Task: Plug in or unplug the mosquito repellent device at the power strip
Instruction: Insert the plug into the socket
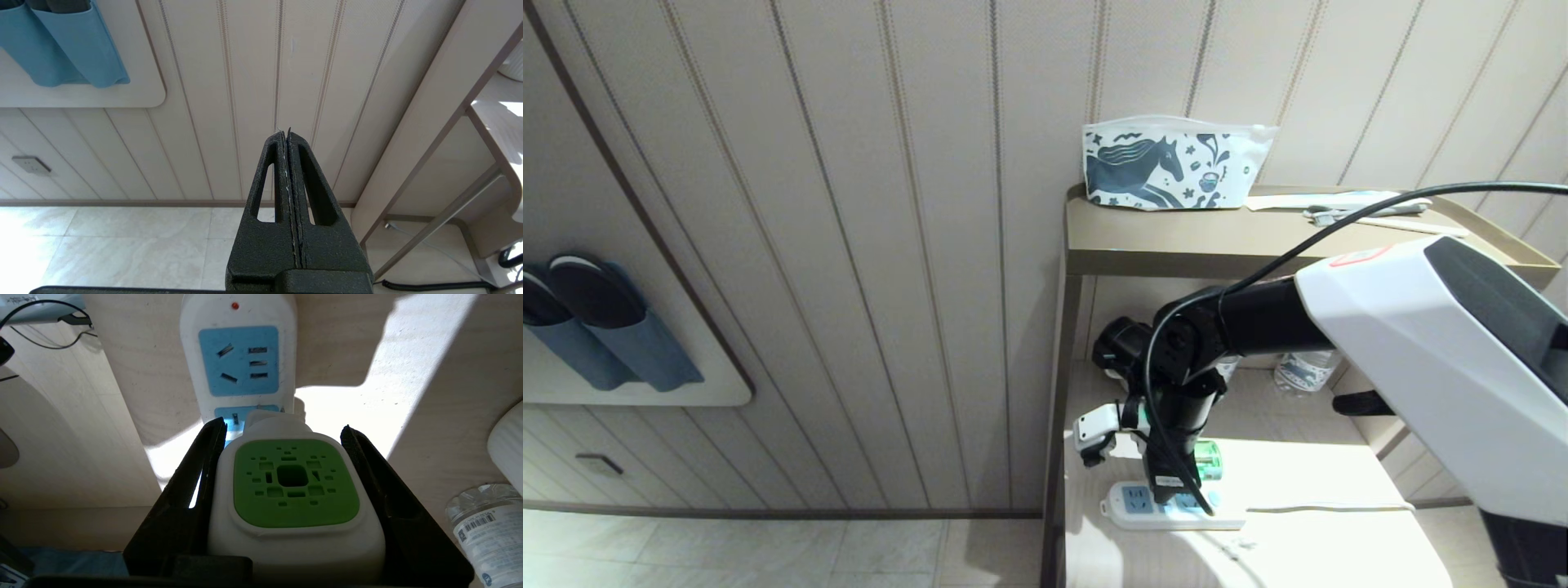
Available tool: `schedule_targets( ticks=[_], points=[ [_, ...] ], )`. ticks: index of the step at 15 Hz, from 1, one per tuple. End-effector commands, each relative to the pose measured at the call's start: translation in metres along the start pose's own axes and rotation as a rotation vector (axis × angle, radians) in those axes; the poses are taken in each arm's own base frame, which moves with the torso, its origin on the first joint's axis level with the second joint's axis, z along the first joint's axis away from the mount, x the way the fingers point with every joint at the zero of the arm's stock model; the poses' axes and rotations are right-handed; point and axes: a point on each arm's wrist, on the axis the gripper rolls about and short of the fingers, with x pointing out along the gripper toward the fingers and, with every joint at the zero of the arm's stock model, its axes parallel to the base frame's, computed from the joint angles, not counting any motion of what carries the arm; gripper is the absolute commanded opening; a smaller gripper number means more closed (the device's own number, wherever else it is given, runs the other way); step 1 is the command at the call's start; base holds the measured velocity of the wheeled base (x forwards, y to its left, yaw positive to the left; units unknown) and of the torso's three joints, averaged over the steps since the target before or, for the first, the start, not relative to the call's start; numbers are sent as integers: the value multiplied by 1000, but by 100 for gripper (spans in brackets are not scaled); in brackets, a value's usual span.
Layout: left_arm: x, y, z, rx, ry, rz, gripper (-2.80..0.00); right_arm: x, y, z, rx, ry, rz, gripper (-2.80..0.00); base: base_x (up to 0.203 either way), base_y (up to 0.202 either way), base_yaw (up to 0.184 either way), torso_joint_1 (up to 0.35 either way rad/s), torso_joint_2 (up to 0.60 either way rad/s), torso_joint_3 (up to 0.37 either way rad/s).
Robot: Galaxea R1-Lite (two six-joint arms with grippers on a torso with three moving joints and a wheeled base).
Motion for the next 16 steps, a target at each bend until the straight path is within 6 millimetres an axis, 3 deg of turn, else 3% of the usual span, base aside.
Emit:
schedule_targets(
  ticks=[1, 16],
  points=[
    [0, 0, 0, 0, 1, -1, -280, -3, 5, -4, -7, 9, 11, -280, 0, 0, 0, 0, 0, 0],
    [0, 0, 0, 0, 0, -1, -280, -5, 13, -11, -10, 26, 30, -280, 0, 0, 0, 0, 0, 0]
  ],
)
